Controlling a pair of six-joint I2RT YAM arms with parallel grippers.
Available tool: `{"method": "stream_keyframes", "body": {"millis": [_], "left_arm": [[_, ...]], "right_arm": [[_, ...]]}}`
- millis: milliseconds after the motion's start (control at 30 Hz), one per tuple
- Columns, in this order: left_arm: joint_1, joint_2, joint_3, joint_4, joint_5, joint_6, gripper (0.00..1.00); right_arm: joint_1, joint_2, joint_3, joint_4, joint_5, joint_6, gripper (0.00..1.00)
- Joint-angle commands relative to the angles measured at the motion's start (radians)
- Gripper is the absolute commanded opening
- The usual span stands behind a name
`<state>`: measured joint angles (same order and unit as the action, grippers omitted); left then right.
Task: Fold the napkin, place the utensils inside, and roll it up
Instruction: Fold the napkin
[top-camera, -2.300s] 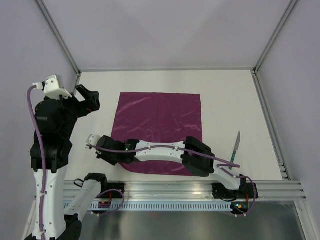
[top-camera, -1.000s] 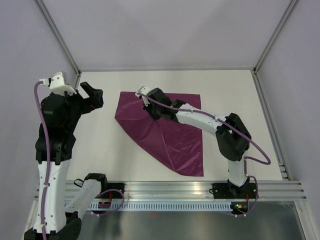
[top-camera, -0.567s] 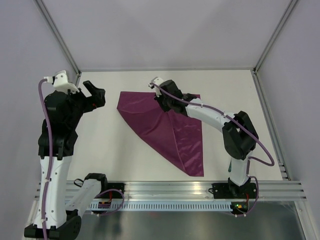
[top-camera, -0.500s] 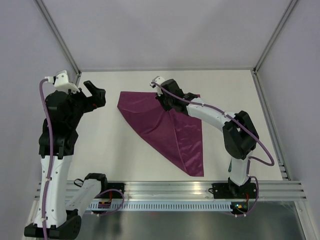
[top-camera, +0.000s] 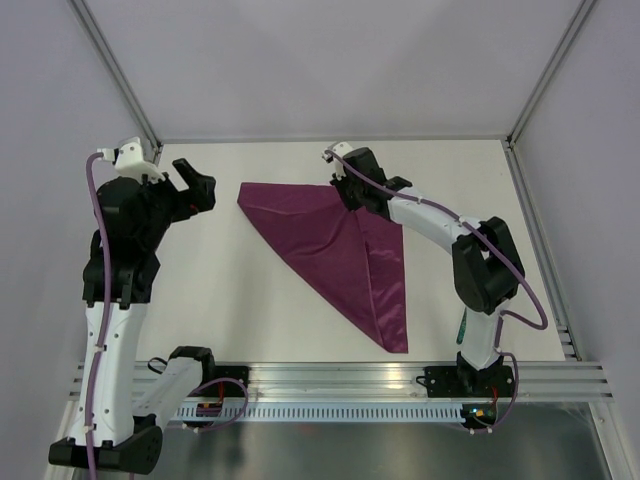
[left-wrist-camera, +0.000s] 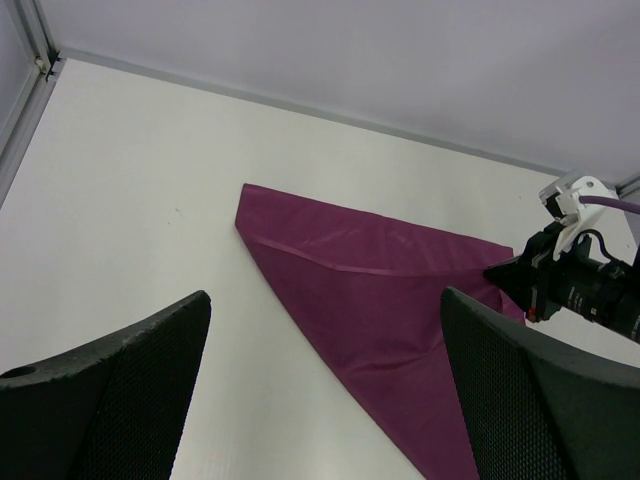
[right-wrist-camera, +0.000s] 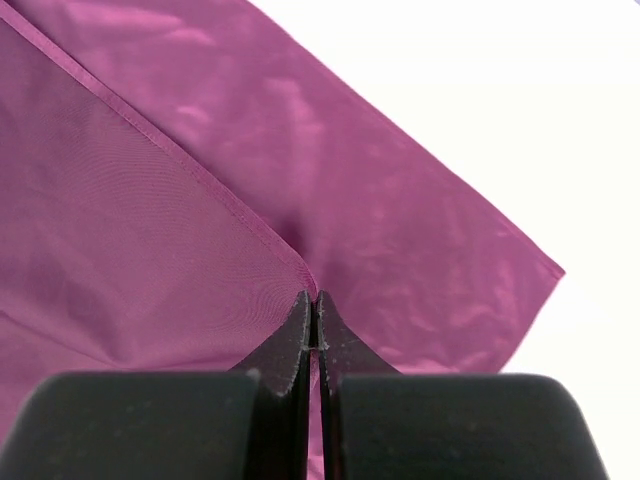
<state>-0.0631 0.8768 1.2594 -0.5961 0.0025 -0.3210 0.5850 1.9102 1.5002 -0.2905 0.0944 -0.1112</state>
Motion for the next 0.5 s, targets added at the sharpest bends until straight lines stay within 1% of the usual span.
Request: {"method": "stream_keyframes", "body": {"millis": [0,467], "left_arm": [[0.002,0.008,-0.003,0.035,0.022,0.005,1.0],[0.002,0.028,-0.003,0.044,0.033,0.003,1.0]], "right_arm": [[-0.031,-0.034,0.014,0.027,0.008,-0.018,0.0],[-0.123,0.007,0.048,0.031,-0.001,-0.027,0.0]]}}
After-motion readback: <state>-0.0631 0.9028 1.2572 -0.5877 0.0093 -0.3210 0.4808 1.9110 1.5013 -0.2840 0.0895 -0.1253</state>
